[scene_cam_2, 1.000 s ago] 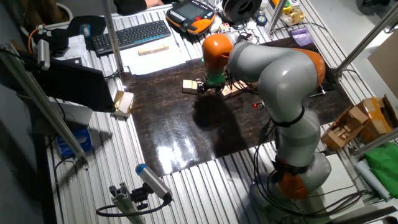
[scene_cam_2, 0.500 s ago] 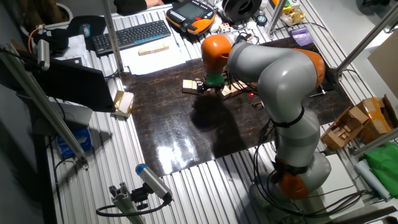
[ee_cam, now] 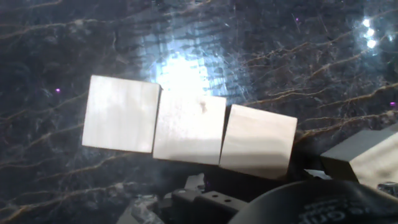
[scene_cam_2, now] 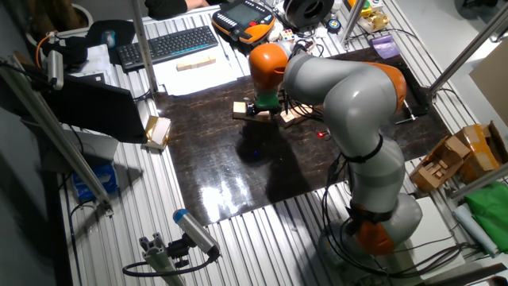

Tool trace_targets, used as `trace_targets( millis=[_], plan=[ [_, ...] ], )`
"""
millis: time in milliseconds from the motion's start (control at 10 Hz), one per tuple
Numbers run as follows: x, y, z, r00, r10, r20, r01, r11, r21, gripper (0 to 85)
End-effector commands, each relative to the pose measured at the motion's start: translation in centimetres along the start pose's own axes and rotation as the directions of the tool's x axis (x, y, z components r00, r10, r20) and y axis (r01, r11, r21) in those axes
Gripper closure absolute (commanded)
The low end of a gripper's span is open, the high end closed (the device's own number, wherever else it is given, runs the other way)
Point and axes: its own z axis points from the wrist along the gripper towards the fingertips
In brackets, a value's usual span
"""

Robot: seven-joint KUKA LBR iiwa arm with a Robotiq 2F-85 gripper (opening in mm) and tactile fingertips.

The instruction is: Stack the blocks into a pyramid shape

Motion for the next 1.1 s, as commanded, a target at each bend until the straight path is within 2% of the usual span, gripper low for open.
trace_targets(
  millis=[0, 200, 500, 1000],
  plan=[
    [0.1, 0.1, 0.1, 1.0, 0.001, -0.001, -0.001, 1.0, -0.005, 8.0],
    [-0.1, 0.3, 0.6, 1.0, 0.001, 0.0, -0.001, 1.0, -0.007, 8.0],
    [-1.2, 0.2, 1.4, 1.0, -0.01, 0.005, 0.01, 1.0, -0.021, 7.3],
    [-2.5, -0.9, 1.4, 0.999, -0.036, -0.005, 0.036, 0.999, -0.029, 9.3]
  ],
)
